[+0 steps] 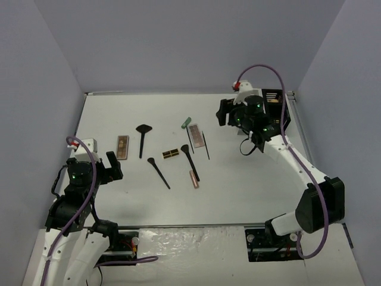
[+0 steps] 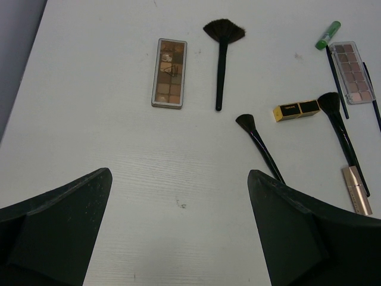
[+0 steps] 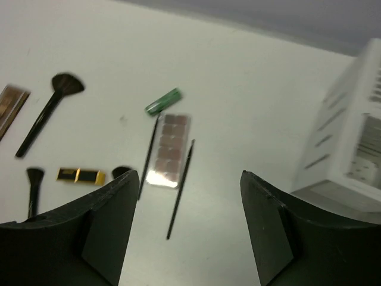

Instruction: Organize the makeup

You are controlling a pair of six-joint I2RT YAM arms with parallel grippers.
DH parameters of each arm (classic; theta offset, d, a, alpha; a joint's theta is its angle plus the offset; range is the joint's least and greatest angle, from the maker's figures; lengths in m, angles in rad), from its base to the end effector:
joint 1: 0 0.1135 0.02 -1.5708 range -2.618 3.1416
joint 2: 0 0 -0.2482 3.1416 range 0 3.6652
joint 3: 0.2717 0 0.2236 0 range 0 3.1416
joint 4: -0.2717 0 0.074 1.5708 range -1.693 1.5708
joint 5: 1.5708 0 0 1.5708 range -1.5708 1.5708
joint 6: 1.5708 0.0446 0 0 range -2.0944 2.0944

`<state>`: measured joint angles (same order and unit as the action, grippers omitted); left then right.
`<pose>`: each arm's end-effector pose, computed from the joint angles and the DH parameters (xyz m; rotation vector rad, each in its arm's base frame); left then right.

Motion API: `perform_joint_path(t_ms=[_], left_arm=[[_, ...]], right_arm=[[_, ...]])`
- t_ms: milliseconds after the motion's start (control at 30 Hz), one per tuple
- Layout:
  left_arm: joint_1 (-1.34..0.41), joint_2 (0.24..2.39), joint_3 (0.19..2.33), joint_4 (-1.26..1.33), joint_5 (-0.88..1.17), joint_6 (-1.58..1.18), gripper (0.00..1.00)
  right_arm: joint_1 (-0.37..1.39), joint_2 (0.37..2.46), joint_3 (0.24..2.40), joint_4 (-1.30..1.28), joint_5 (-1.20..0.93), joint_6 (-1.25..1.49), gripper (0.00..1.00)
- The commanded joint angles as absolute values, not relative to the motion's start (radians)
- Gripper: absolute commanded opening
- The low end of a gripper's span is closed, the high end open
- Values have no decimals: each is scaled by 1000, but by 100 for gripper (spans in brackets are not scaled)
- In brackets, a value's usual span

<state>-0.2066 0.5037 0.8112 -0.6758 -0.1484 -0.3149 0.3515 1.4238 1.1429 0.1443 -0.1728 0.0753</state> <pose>0.0992 -0.0140 0.3132 -0.2035 1.9295 -0.2035 0.3016 0.1188 0.3409 -0.3659 1.6880 0.4638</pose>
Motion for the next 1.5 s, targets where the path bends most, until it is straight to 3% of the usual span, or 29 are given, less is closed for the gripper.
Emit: perform_joint_path(t_ms=[0, 133, 500, 667, 1233, 1467], left_arm=[[-198, 532, 830, -624, -132, -311, 97], [-198, 537, 830, -629, -138, -313, 97], [-196, 551, 833, -628, -137, -311, 97], [-195, 554, 833, -632, -138, -313, 97], [-192, 563, 834, -634, -143, -314, 97], [-189, 565, 834, -634, -141, -313, 97]], right_arm=[[476, 1507, 1161, 95, -337, -90, 66], [549, 1625, 1233, 37, -368, -92, 66], [845, 1685, 1127, 10, 90, 232, 56], [897, 1703, 1059, 9, 220, 372, 48], [1022, 1741, 989, 26, 358, 514, 40], [1030, 1768, 983, 36, 346, 530, 30]])
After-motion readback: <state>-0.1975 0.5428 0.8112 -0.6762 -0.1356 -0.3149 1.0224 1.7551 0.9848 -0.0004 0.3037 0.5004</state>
